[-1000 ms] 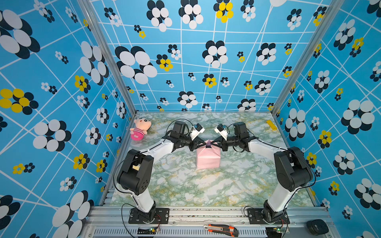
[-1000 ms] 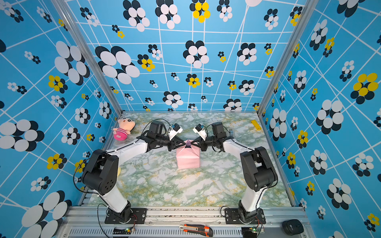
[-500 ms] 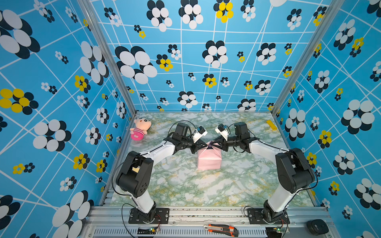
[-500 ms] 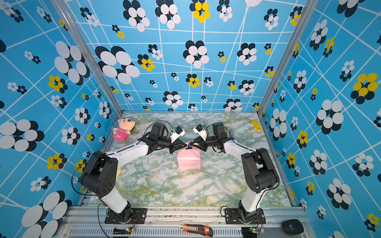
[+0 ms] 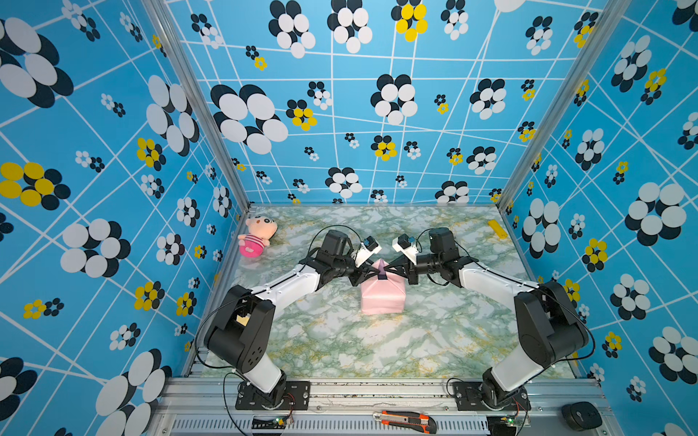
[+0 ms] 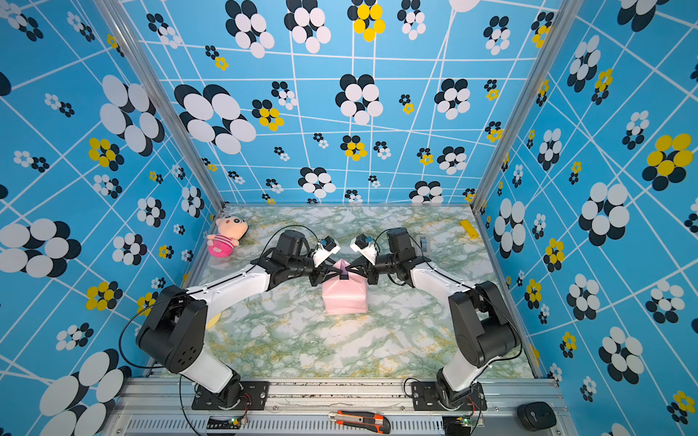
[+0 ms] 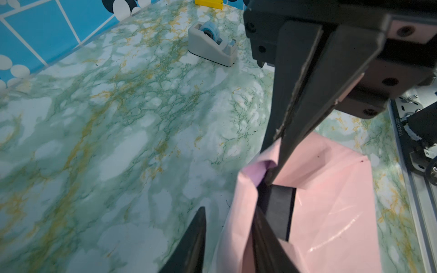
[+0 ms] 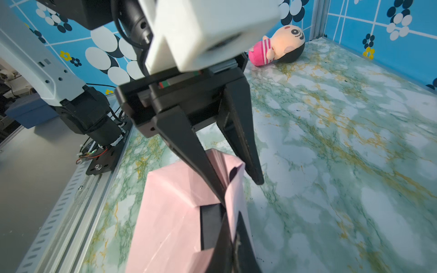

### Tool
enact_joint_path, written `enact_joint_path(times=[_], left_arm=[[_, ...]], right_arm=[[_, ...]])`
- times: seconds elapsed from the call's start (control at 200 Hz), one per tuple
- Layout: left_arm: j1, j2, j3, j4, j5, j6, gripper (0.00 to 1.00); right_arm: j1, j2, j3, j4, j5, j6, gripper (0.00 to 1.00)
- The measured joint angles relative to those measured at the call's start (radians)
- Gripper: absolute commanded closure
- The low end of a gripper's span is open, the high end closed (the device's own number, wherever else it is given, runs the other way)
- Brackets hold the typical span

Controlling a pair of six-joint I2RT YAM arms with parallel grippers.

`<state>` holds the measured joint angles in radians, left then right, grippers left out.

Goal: Wrap a gift box in wrapping paper
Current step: Fold the wrapping paper for the gift box.

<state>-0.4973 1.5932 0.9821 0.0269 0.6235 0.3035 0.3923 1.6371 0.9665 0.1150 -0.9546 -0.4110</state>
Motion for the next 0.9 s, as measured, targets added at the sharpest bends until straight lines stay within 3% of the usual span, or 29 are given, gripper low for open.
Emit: enact_joint_path(times=[0.04, 0.165, 0.375, 0.41, 0.475, 0.535, 0.565, 0.64, 0.9], left_arm=[[-0.001, -0.017, -0.016, 0.004, -0.003, -0.005, 0.53], [-0.001, -0.06, -0.048, 0.007, -0.003, -0.026, 0.52], [-0.001, -0.078, -0.052, 0.005, -0.003, -0.009, 0.56], [-0.001, -0.078, -0.052, -0.001, -0.003, 0.002, 0.63], [-0.001, -0.078, -0.051, -0.012, -0.003, 0.023, 0.64], [-0.001, -0.078, -0.048, -0.023, -0.003, 0.048, 0.58], [-0.001, -0.078, -0.045, -0.029, -0.003, 0.058, 0.5], [-0.001, -0.077, -0.032, -0.045, -0.003, 0.081, 0.45], [-0.002, -0.069, 0.028, -0.069, 0.017, 0.148, 0.42]], right_arm=[[0.0, -0.002, -0.005, 0.0, 0.0, -0.021, 1.0], [0.0, -0.015, -0.023, -0.003, 0.002, -0.082, 1.0], [0.0, -0.057, -0.059, -0.011, 0.001, -0.194, 1.0], [0.0, -0.061, -0.061, -0.016, 0.001, -0.21, 1.0], [0.0, -0.065, -0.061, -0.031, -0.001, -0.244, 1.0], [0.0, -0.065, -0.061, -0.042, -0.002, -0.275, 1.0], [0.0, -0.065, -0.061, -0.049, -0.002, -0.291, 1.0], [0.0, -0.065, -0.061, -0.063, -0.003, -0.326, 1.0], [0.0, -0.065, -0.06, -0.135, -0.021, -0.432, 1.0]])
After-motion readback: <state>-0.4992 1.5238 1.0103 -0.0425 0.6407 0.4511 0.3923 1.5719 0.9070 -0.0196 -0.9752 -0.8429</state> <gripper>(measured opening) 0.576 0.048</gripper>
